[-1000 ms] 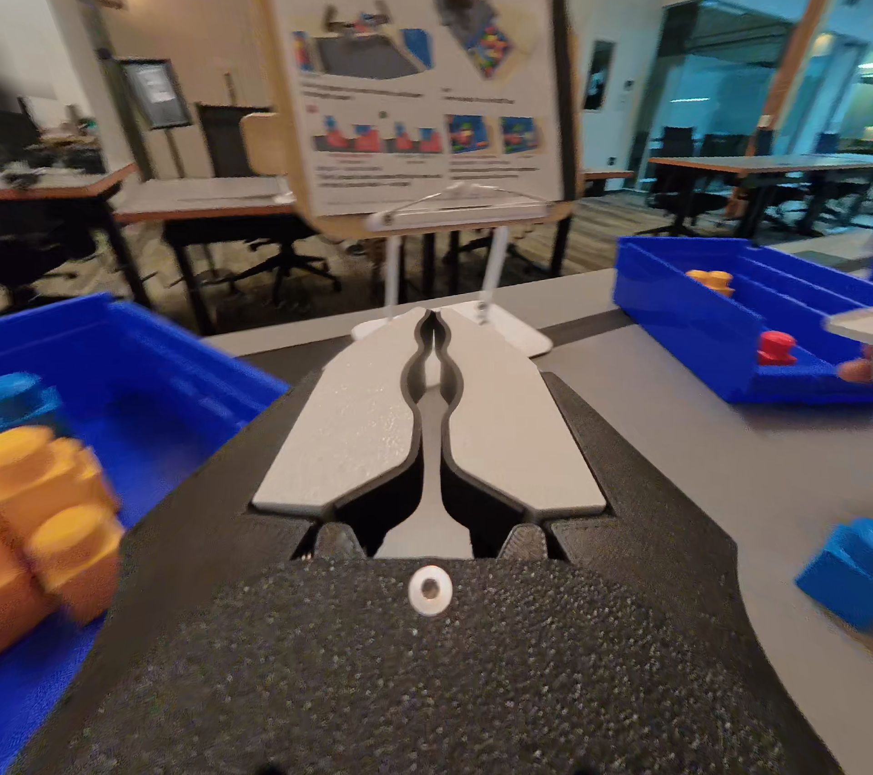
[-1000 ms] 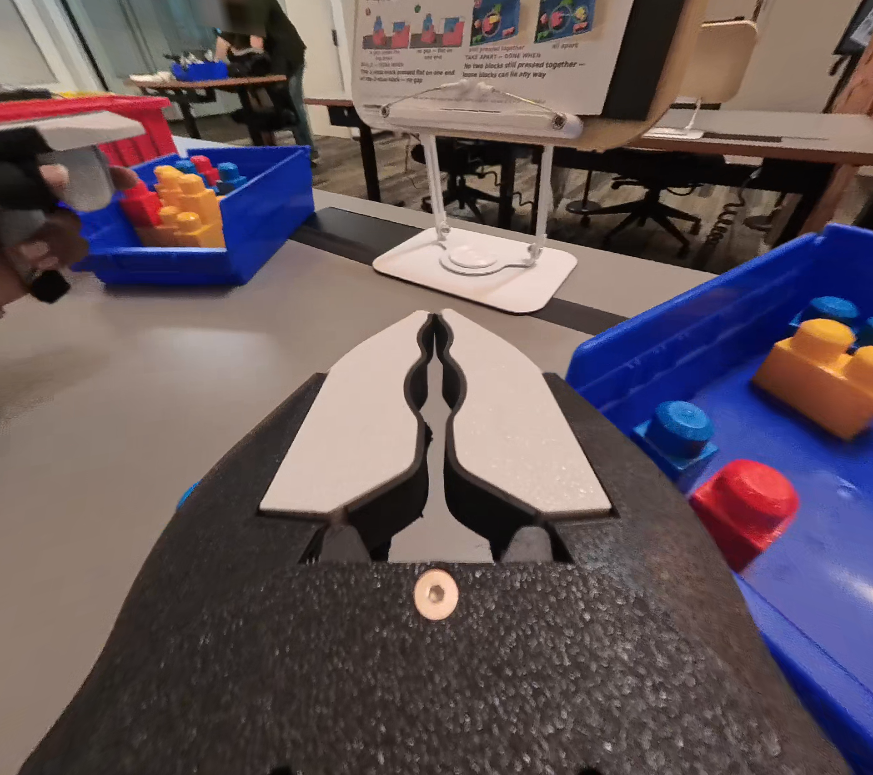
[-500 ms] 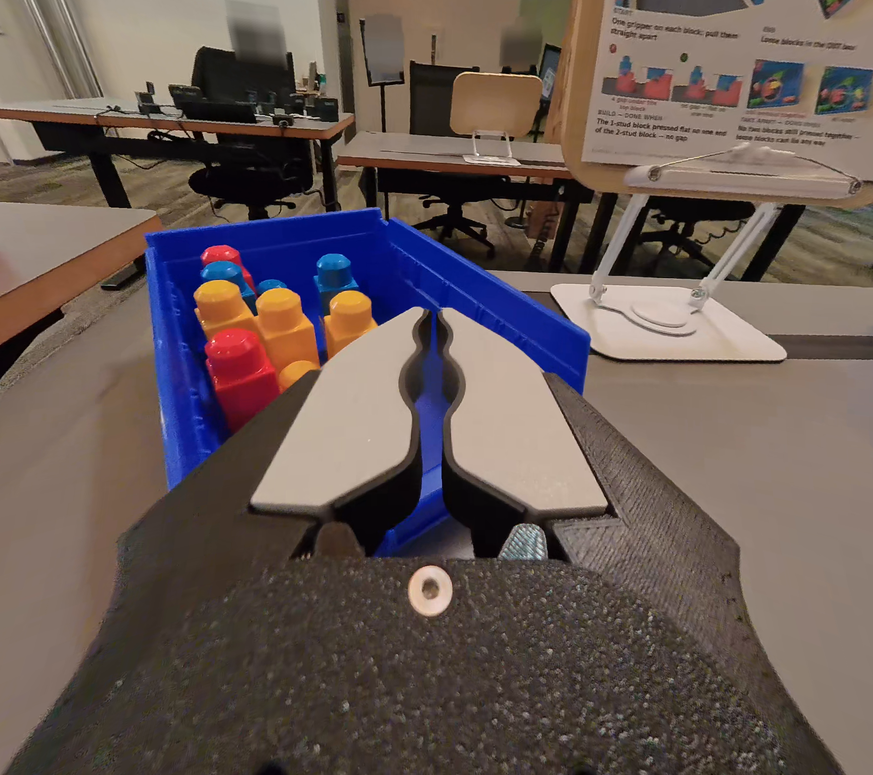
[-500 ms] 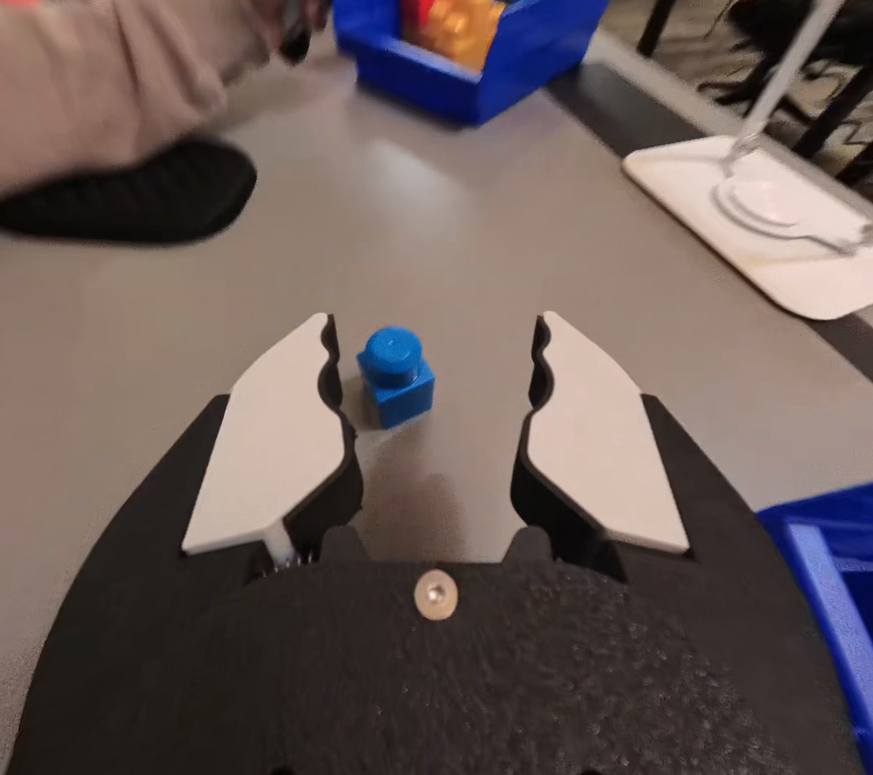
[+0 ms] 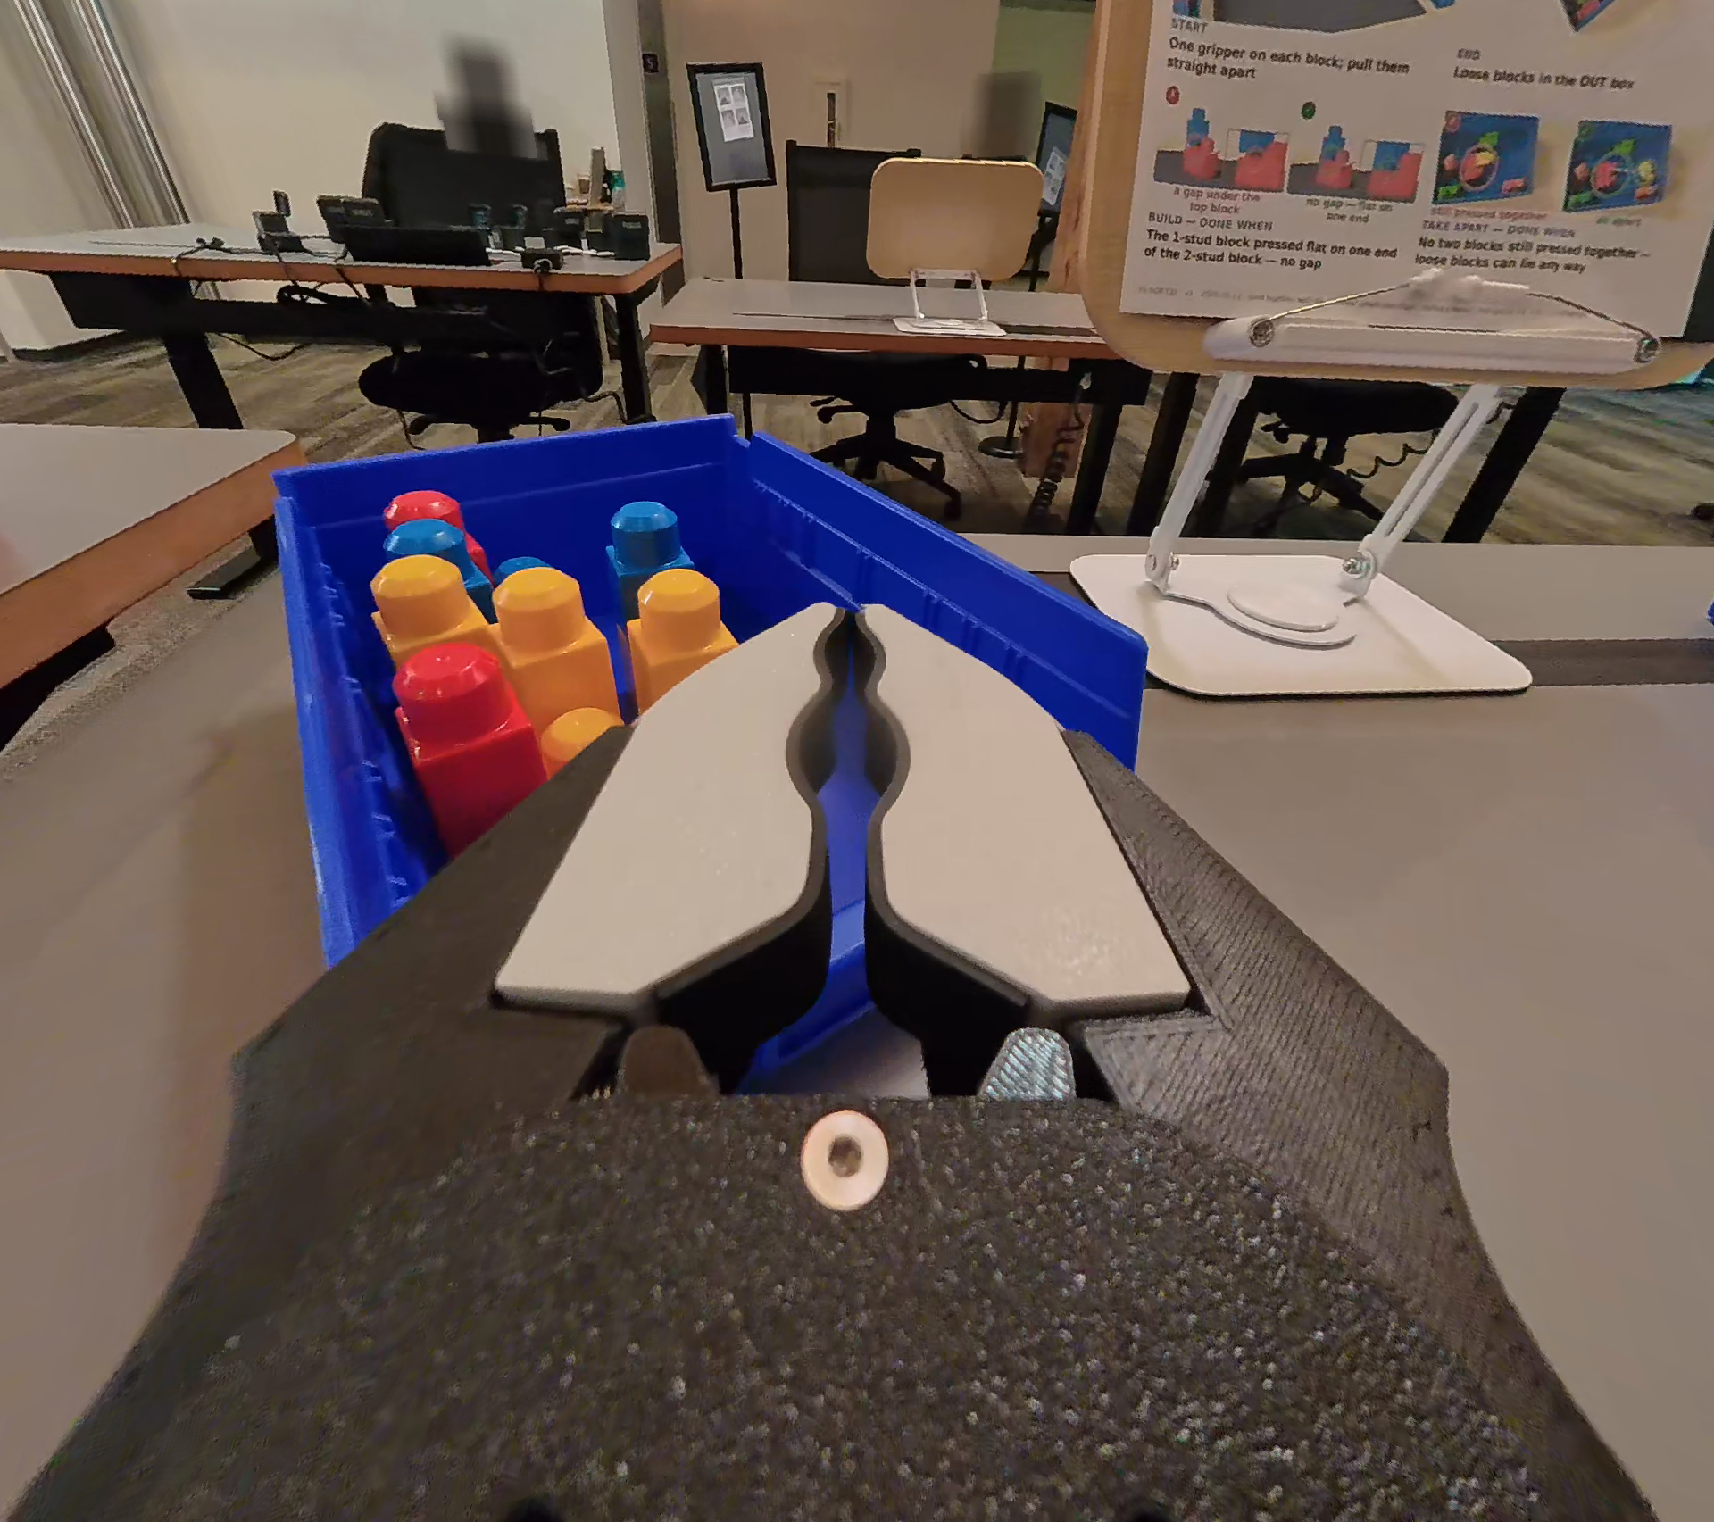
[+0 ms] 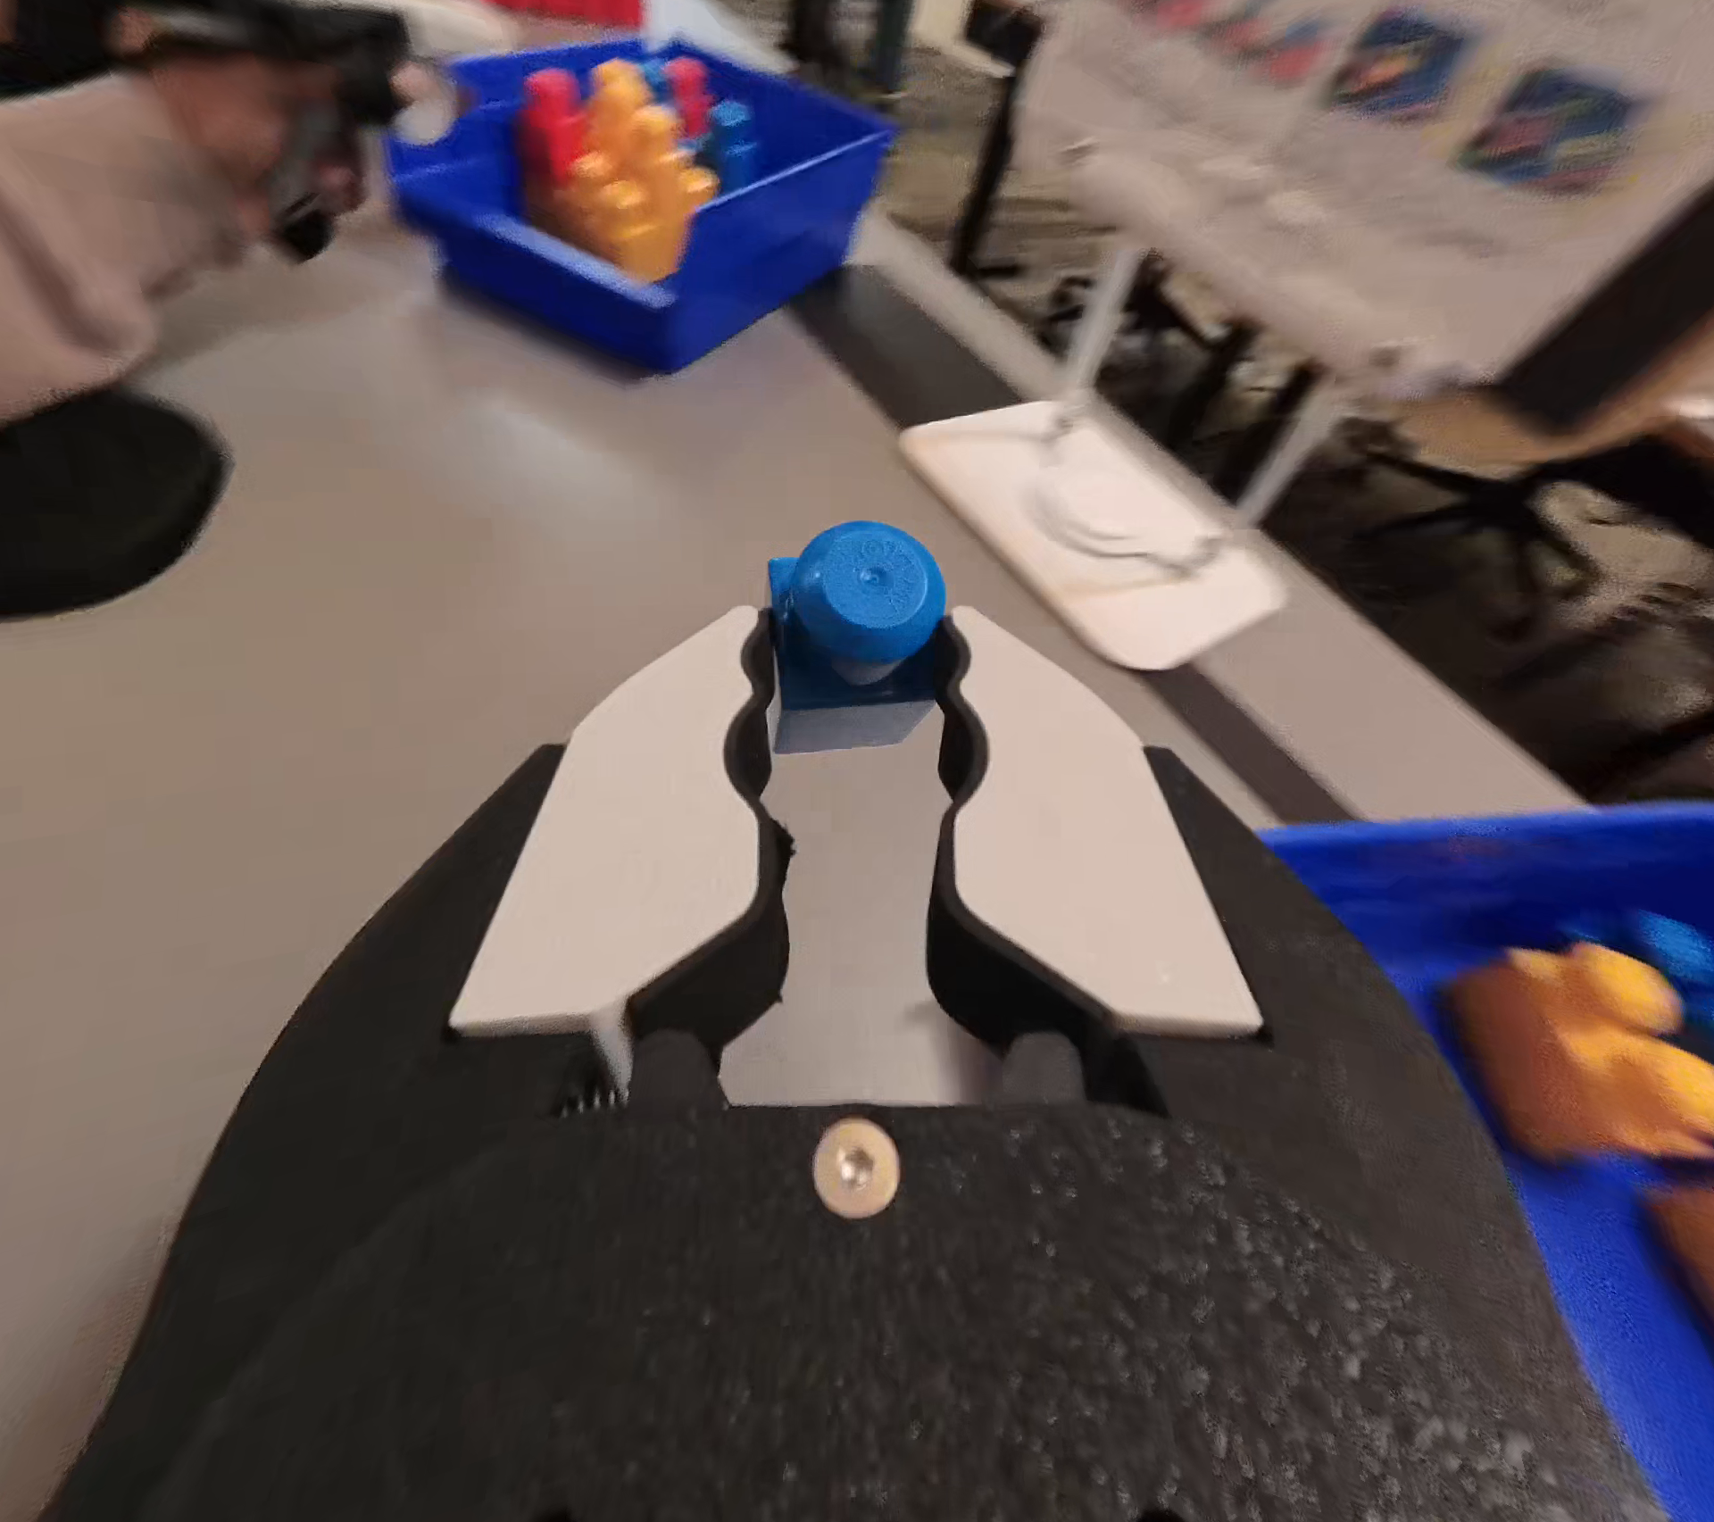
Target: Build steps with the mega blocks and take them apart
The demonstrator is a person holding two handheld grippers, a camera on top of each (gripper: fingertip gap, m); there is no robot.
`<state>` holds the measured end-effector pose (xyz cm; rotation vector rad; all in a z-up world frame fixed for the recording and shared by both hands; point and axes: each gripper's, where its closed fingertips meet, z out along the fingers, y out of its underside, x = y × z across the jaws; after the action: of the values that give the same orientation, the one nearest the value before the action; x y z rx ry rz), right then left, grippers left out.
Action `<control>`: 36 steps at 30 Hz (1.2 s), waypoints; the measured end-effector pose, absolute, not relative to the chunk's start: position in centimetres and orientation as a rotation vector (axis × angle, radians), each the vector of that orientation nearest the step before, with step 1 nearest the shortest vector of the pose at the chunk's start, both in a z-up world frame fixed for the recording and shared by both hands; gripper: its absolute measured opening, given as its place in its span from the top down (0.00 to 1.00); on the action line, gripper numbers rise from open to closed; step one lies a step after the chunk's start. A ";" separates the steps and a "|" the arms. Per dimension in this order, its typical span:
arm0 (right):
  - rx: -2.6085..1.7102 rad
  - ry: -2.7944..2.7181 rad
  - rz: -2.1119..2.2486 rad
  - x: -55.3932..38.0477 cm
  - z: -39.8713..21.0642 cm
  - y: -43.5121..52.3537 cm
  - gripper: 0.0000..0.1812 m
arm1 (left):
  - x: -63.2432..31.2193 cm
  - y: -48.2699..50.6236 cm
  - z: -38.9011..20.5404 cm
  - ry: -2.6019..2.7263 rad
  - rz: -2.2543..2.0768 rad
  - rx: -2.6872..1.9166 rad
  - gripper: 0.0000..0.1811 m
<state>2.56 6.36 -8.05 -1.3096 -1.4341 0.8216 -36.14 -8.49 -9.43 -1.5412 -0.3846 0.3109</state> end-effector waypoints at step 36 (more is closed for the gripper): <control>-1.744 -2.163 0.262 14.6 -19.9 22.0 0.81 | -34.5 -7.1 -10.6 -0.278 0.279 -1.597 1.00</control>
<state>14.57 22.03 -19.88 -1.7441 -2.1628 0.2616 -34.52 -7.13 -10.56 -1.5973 -0.2782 0.2795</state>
